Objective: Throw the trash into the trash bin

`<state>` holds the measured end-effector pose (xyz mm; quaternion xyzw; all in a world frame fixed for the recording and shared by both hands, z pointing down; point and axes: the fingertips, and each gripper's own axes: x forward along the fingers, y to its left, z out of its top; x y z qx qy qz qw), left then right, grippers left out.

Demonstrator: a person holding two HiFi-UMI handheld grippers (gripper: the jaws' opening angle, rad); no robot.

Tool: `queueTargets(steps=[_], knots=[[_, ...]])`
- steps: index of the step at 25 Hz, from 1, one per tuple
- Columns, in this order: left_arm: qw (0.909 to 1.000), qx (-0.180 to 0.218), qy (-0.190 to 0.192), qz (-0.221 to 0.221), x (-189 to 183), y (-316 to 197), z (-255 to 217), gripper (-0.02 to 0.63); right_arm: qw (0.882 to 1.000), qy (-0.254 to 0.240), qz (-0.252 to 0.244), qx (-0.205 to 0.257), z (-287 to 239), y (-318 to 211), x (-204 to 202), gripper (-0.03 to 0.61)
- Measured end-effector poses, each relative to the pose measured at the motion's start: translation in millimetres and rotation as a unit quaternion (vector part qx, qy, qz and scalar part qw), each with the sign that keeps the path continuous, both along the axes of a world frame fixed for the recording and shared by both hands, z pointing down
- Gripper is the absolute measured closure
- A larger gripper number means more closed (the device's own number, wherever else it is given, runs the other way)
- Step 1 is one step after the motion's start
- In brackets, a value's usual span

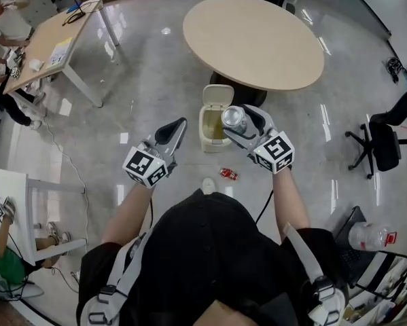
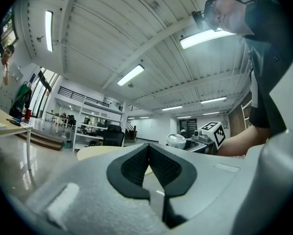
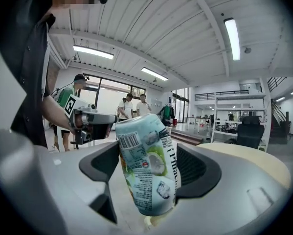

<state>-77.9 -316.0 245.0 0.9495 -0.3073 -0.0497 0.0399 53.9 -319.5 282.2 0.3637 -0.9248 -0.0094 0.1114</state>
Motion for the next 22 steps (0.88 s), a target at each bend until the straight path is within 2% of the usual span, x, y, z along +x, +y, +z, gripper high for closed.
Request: queueTargets(steps=[3, 8, 12, 17, 22], knots=[[1.0, -0.009, 0.0, -0.001, 19, -37, 4, 0.614, 1.0, 0.022, -0.012, -0.001, 10, -37, 9, 0.207], [0.9994, -0.034, 0.002, -0.01, 38, -83, 22, 0.614, 0.999, 0.017, -0.019, -0.024, 35, -87, 20, 0.207], [0.9978, -0.062, -0.012, -0.017, 40, -108, 41, 0.614, 0.999, 0.009, -0.016, -0.044, 59, -115, 20, 0.207], [0.9963, -0.082, -0.023, -0.013, 32, -137, 64, 0.614, 0.996, -0.009, 0.011, -0.088, 101, -153, 20, 0.207], [0.993, -0.11, -0.042, 0.001, 27, -164, 106, 0.614, 0.988, -0.023, 0.05, -0.142, 154, -180, 17, 0.207]])
